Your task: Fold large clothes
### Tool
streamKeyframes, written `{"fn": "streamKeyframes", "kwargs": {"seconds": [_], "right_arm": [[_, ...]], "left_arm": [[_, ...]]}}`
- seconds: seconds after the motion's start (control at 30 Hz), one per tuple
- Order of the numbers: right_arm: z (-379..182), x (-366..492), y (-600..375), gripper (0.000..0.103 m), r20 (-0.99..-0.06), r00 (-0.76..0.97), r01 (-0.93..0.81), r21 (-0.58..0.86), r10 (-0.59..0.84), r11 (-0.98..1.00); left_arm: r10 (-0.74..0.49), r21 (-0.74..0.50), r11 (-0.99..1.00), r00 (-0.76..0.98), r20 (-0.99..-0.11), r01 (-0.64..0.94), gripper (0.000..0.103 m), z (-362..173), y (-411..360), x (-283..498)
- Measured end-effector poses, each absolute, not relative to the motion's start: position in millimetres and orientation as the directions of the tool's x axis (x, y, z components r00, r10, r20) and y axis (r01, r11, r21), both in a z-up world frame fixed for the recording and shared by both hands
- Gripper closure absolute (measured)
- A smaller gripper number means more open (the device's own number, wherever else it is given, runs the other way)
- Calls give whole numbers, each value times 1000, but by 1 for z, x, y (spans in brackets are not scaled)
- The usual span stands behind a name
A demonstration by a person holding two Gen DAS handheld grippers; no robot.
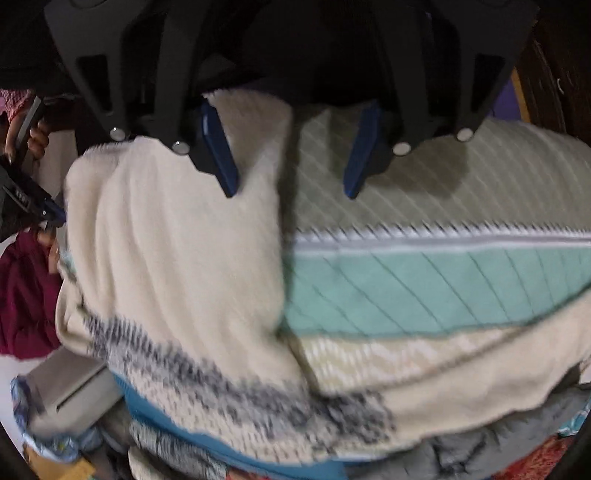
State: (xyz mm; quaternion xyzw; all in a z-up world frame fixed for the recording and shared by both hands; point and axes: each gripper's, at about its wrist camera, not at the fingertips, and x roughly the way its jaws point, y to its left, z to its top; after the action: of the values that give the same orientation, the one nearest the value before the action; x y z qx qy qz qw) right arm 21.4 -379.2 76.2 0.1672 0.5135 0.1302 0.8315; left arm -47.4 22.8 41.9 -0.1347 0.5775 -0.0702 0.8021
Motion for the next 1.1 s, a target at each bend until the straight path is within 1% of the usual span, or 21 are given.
{"fn": "streamKeyframes", "kwargs": {"seconds": [0.03, 0.07, 0.1, 0.17, 0.2, 0.23, 0.3, 0.37, 0.43, 0.53, 0.57, 0.6, 0.67, 0.73, 0.77, 0.8, 0.87, 0.9, 0.93, 0.97, 1.1], "right_arm": [[69, 16, -376, 65, -814, 418, -62, 417, 403, 907], [57, 11, -371, 100, -827, 376, -82, 419, 418, 904], [46, 8, -367, 103, -841, 335, -81, 424, 425, 902], [54, 0, -370, 103, -833, 360, -55, 430, 419, 901], [74, -8, -374, 103, -823, 421, -66, 390, 380, 918], [104, -21, -380, 103, -815, 508, -64, 285, 277, 956], [140, -43, -385, 103, -781, 593, -77, 190, 198, 979], [160, -63, -381, 103, -744, 630, -145, 167, 221, 975], [150, -68, -376, 103, -765, 602, -184, 146, 229, 972], [92, -63, -389, 97, -858, 497, -93, 97, 131, 991], [77, -62, -401, 97, -877, 463, -42, 123, 129, 992], [66, -62, -415, 97, -884, 435, 18, 197, 169, 980], [52, -65, -451, 95, -852, 426, 141, 394, 304, 908], [57, -63, -467, 91, -817, 460, 171, 467, 349, 867], [66, -58, -472, 83, -796, 498, 158, 473, 343, 867], [73, -52, -473, 79, -790, 521, 149, 458, 324, 876], [92, -30, -476, 59, -752, 602, 128, 421, 267, 898], [100, -21, -475, 52, -728, 637, 123, 422, 255, 898], [108, -5, -475, 38, -690, 685, 119, 422, 233, 899], [110, 7, -477, 31, -676, 706, 123, 410, 211, 904], [106, 85, -465, 30, -694, 719, 140, 200, 39, 970]], "left_arm": [[-268, -294, 955, 306, -914, -42, 48, 37, 16, -46], [-261, -283, 958, 277, -925, -42, 62, 30, 8, -46], [-253, -270, 962, 250, -934, -34, 99, 28, 3, -46], [-241, -259, 965, 267, -933, -35, 100, 46, 3, -53], [-225, -245, 969, 288, -931, -34, 100, 58, 7, -56], [-205, -226, 973, 294, -933, -41, 100, 71, 13, -62], [-239, -259, 965, 257, -936, -48, 100, 77, 15, -69], [-238, -250, 968, 218, -946, -29, 98, 75, 2, -68], [-145, -144, 989, 176, -974, 19, 91, 63, -17, -63], [-42, -39, 999, 126, -991, 27, 90, 46, -21, -62], [-28, -26, 1000, 119, -993, 17, 90, 45, -18, -63], [-28, -28, 1000, 112, -993, -2, 90, 45, -13, -65], [-25, -30, 999, 123, -992, -32, 90, 53, -2, -67], [-31, -45, 996, 181, -983, -75, 90, 72, 11, -60], [-50, -70, 994, 213, -976, -88, 90, 81, 19, -60], [-66, -92, 991, 246, -967, -96, 90, 88, 19, -52], [-73, -105, 991, 312, -947, -87, 90, 103, 21, -33], [-69, -102, 992, 332, -941, -81, 90, 107, 16, -22], [-69, -99, 993, 355, -932, -67, 90, 110, 6, -7], [-80, -100, 994, 379, -922, -34, 90, 112, -11, 13], [-104, -88, 994, 382, -918, 58, 90, 98, -76, 71]]}}
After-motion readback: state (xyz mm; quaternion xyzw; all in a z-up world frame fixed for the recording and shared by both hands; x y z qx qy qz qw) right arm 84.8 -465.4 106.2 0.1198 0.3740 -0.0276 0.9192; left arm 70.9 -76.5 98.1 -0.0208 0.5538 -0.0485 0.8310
